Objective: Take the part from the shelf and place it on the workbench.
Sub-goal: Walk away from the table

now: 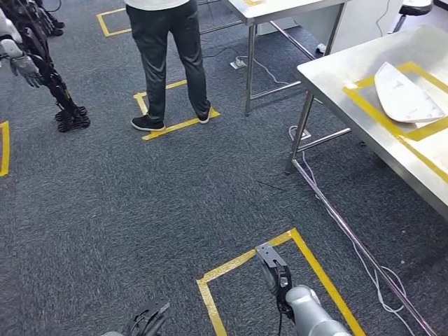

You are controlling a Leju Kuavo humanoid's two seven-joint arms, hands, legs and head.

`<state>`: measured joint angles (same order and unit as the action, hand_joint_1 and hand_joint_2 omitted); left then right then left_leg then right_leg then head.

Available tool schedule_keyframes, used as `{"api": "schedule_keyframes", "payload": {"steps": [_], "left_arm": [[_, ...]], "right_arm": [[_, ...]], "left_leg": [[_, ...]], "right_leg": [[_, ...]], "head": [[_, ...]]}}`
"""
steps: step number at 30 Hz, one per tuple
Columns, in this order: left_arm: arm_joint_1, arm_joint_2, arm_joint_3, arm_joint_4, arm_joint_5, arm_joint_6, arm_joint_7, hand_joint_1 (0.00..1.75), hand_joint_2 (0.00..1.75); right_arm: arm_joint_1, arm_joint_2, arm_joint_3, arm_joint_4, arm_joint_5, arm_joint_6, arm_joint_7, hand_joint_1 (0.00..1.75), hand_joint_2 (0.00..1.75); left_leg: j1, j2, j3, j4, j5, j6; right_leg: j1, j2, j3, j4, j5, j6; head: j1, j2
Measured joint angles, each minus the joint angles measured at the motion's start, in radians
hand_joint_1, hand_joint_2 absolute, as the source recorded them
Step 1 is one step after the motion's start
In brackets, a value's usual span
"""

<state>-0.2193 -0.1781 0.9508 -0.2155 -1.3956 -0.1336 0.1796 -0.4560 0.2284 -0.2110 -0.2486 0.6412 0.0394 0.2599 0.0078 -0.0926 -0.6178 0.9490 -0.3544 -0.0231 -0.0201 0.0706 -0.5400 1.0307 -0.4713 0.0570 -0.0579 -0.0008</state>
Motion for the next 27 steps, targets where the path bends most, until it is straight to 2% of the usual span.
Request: {"api": "schedule_keyframes", "payload": {"steps": [1, 3, 4, 5, 7, 9, 10, 11, 12, 14, 15, 16, 17, 18, 19, 20, 21, 23, 24, 25, 26, 27], "left_arm": [[-0.004, 0.003, 0.001, 0.000, 0.005, -0.003, 0.005, 0.00, 0.00], [-0.022, 0.014, 0.007, 0.000, 0.025, -0.023, 0.031, 0.00, 0.00], [-0.037, 0.021, 0.013, 0.000, 0.038, -0.038, 0.052, 0.00, 0.00], [-0.057, 0.029, 0.020, 0.001, 0.049, -0.050, 0.074, 0.00, 0.00], [-0.101, 0.038, 0.032, 0.001, 0.063, -0.066, 0.102, 0.00, 0.00], [-0.133, 0.045, 0.042, 0.001, 0.071, -0.072, 0.115, 0.00, 0.00], [-0.142, 0.049, 0.046, 0.001, 0.073, -0.074, 0.119, 0.00, 0.00], [-0.146, 0.053, 0.049, 0.001, 0.075, -0.074, 0.122, 0.00, 0.00], [-0.149, 0.056, 0.050, 0.001, 0.075, -0.074, 0.125, 0.00, 0.00], [-0.159, 0.063, 0.052, 0.001, 0.076, -0.074, 0.127, 0.00, 0.00], [-0.165, 0.065, 0.053, 0.001, 0.076, -0.075, 0.127, 0.00, 0.00], [-0.171, 0.067, 0.054, 0.001, 0.076, -0.075, 0.127, 0.00, 0.00], [-0.175, 0.070, 0.054, 0.001, 0.075, -0.076, 0.126, 0.00, 0.00], [-0.177, 0.072, 0.054, 0.001, 0.071, -0.077, 0.126, 0.00, 0.00], [-0.177, 0.075, 0.054, 0.001, 0.066, -0.080, 0.124, 0.00, 0.00], [-0.178, 0.077, 0.054, 0.001, 0.062, -0.082, 0.121, 0.00, 0.00], [-0.181, 0.078, 0.054, 0.001, 0.060, -0.084, 0.119, 0.00, 0.00], [-0.189, 0.079, 0.054, 0.001, 0.064, -0.085, 0.112, 0.00, 0.00], [-0.192, 0.079, 0.054, 0.001, 0.068, -0.085, 0.110, 0.00, 0.00], [-0.193, 0.079, 0.054, 0.001, 0.073, -0.084, 0.108, 0.00, 0.00], [-0.194, 0.078, 0.054, 0.001, 0.078, -0.084, 0.107, 0.00, 0.00], [-0.194, 0.078, 0.055, 0.001, 0.083, -0.083, 0.106, 0.00, 0.00]], "right_arm": [[-0.002, 0.003, 0.004, 0.000, 0.000, 0.003, 0.002, 0.00, 0.00], [-0.004, 0.012, 0.015, 0.000, 0.008, 0.012, 0.010, 0.00, 0.00], [-0.006, 0.017, 0.024, 0.000, 0.013, 0.018, 0.015, 0.00, 0.00], [-0.010, 0.023, 0.034, 0.000, 0.019, 0.022, 0.021, 0.00, 0.00], [-0.018, 0.034, 0.052, 0.000, 0.025, 0.029, 0.029, 0.00, 0.00], [-0.020, 0.039, 0.065, 0.000, 0.030, 0.038, 0.032, 0.00, 0.00], [-0.020, 0.040, 0.071, 0.000, 0.032, 0.043, 0.032, 0.00, 0.00], [-0.021, 0.040, 0.077, 0.000, 0.033, 0.047, 0.031, 0.00, 0.00], [-0.022, 0.041, 0.083, 0.000, 0.034, 0.051, 0.030, 0.00, 0.00], [-0.028, 0.042, 0.094, 0.000, 0.035, 0.060, 0.024, 0.00, 0.00], [-0.030, 0.043, 0.099, 0.000, 0.035, 0.064, 0.020, 0.00, 0.00], [-0.031, 0.043, 0.103, 0.000, 0.035, 0.067, 0.017, 0.00, 0.00], [-0.032, 0.043, 0.106, 0.000, 0.035, 0.069, 0.015, 0.00, 0.00], [-0.032, 0.043, 0.109, 0.000, 0.035, 0.070, 0.015, 0.00, 0.00], [-0.032, 0.043, 0.113, 0.000, 0.035, 0.069, 0.017, 0.00, 0.00], [-0.033, 0.044, 0.118, 0.000, 0.034, 0.068, 0.019, 0.00, 0.00], [-0.033, 0.044, 0.123, 0.000, 0.032, 0.067, 0.022, 0.00, 0.00], [-0.032, 0.044, 0.130, 0.000, 0.028, 0.066, 0.026, 0.00, 0.00], [-0.031, 0.044, 0.133, 0.000, 0.025, 0.068, 0.027, 0.00, 0.00], [-0.029, 0.044, 0.136, 0.000, 0.023, 0.069, 0.027, 0.00, 0.00], [-0.029, 0.044, 0.139, 0.000, 0.021, 0.070, 0.026, 0.00, 0.00], [-0.029, 0.043, 0.143, 0.000, 0.019, 0.071, 0.023, 0.00, 0.00]], "left_leg": [[0.000, -0.010, -0.007, 0.003, 0.007, -0.006], [0.003, -0.030, -0.021, 0.004, 0.021, -0.018], [0.003, -0.022, -0.030, 0.010, 0.019, -0.023], [0.002, -0.002, -0.044, 0.032, 0.005, -0.026], [-0.001, 0.056, -0.096, 0.143, -0.058, -0.032], [-0.001, 0.079, -0.151, 0.281, -0.118, -0.033], [-0.001, 0.081, -0.160, 0.314, -0.126, -0.032], [-0.002, 0.082, -0.148, 0.309, -0.116, -0.028], [-0.004, 0.087, -0.117, 0.267, -0.093, -0.023], [-0.016, 0.130, -0.026, 0.131, -0.051, -0.008], [-0.024, 0.152, 0.008, 0.075, -0.043, 0.000], [-0.030, 0.167, 0.027, 0.040, -0.045, 0.008], [-0.033, 0.166, 0.030, 0.025, -0.052, 0.014], [-0.032, 0.153, 0.030, 0.020, -0.055, 0.022], [-0.030, 0.139, 0.033, 0.016, -0.058, 0.028], [-0.028, 0.126, 0.037, 0.014, -0.059, 0.033], [-0.026, 0.113, 0.042, 0.014, -0.059, 0.039], [-0.023, 0.087, 0.049, 0.014, -0.060, 0.044], [-0.022, 0.073, 0.053, 0.015, -0.060, 0.046], [-0.022, 0.057, 0.057, 0.016, -0.061, 0.046], [-0.021, 0.040, 0.062, 0.017, -0.063, 0.045], [-0.019, 0.024, 0.068, 0.017, -0.068, 0.042]], "right_leg": [[-0.001, 0.012, 0.012, -0.021, -0.007, -0.004], [0.001, -0.007, 0.004, -0.019, -0.005, -0.018], [0.002, -0.019, -0.001, -0.016, -0.001, -0.027], [0.003, -0.031, -0.006, -0.016, 0.003, -0.035], [0.009, -0.058, -0.014, -0.017, 0.008, -0.050], [0.016, -0.088, -0.019, -0.017, 0.011, -0.057], [0.019, -0.102, -0.020, -0.017, 0.012, -0.058], [0.021, -0.115, -0.021, -0.017, 0.012, -0.059], [0.023, -0.127, -0.020, -0.017, 0.013, -0.060], [0.028, -0.150, -0.018, -0.017, 0.011, -0.057], [0.031, -0.161, -0.017, -0.017, 0.010, -0.055], [0.033, -0.173, -0.015, -0.016, 0.009, -0.050], [0.034, -0.182, -0.013, -0.013, 0.009, -0.045], [0.033, -0.190, -0.011, -0.009, 0.009, -0.039], [0.031, -0.185, -0.013, 0.001, 0.006, -0.033], [0.028, -0.165, -0.023, 0.022, -0.003, -0.027], [0.025, -0.140, -0.044, 0.060, -0.020, -0.023], [0.022, -0.087, -0.120, 0.190, -0.066, -0.016], [0.021, -0.077, -0.162, 0.251, -0.083, -0.014], [0.021, -0.072, -0.194, 0.286, -0.088, -0.012], [0.020, -0.070, -0.209, 0.282, -0.076, -0.011], [0.019, -0.066, -0.206, 0.240, -0.044, -0.010]], "head": [[0.000, 0.000], [0.001, 0.000], [-0.001, 0.000], [-0.004, 0.000], [-0.012, 0.000], [-0.013, 0.000], [-0.013, 0.000], [-0.013, 0.000], [-0.013, 0.000], [-0.014, 0.000], [-0.013, 0.000], [-0.013, 0.000], [-0.013, 0.000], [-0.012, 0.000], [-0.011, 0.000], [-0.009, 0.000], [-0.008, 0.000], [-0.003, 0.000], [-0.001, 0.000], [0.000, 0.000], [0.002, 0.000], [0.002, 0.000]]}}
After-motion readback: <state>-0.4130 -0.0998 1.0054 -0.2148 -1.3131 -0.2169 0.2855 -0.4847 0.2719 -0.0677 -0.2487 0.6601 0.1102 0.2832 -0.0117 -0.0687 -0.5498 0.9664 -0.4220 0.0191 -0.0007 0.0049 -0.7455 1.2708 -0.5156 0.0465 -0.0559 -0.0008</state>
